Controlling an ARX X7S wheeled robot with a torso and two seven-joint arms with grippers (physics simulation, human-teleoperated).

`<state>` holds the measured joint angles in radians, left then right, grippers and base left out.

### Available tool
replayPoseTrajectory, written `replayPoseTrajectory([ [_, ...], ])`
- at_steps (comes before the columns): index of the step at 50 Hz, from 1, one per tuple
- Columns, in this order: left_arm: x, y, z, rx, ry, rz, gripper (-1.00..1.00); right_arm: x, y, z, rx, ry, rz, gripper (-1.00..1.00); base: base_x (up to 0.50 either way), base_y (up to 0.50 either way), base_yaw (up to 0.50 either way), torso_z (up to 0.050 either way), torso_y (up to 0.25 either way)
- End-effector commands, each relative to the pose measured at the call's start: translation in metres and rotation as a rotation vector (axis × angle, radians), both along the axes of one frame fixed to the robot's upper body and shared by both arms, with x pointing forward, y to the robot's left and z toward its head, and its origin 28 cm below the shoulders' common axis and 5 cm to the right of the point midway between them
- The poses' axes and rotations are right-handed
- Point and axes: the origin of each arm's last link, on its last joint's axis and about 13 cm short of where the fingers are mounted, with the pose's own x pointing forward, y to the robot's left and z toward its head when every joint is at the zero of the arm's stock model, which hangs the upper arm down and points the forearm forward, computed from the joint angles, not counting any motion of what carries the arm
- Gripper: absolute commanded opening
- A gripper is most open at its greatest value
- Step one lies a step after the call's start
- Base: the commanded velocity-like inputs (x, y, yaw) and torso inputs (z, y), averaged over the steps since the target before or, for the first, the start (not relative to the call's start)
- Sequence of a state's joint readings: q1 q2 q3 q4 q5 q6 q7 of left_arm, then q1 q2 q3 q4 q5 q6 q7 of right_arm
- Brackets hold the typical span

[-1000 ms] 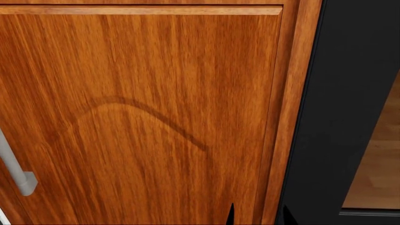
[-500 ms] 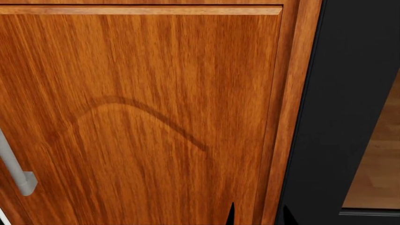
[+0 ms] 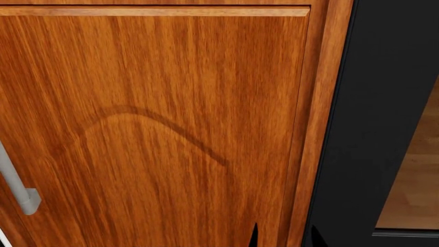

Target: Close the fridge door

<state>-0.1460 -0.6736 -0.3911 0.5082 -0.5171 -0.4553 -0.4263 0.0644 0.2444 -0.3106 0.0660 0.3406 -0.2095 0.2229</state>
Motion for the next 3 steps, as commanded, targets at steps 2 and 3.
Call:
replayPoseTrajectory([
  [2,-0.038,-0.073,-0.046,-0.088,0.105,-0.376,1.0,-0.002,0.0,0.002,0.0,0.002,0.003,1.0,0.0,0.0,0.0,0.0,0.0],
  [3,-0.039,-0.078,-0.052,-0.097,0.122,-0.405,1.0,-0.003,-0.001,0.002,0.002,0.001,0.002,1.0,0.0,0.0,0.0,0.0,0.0],
])
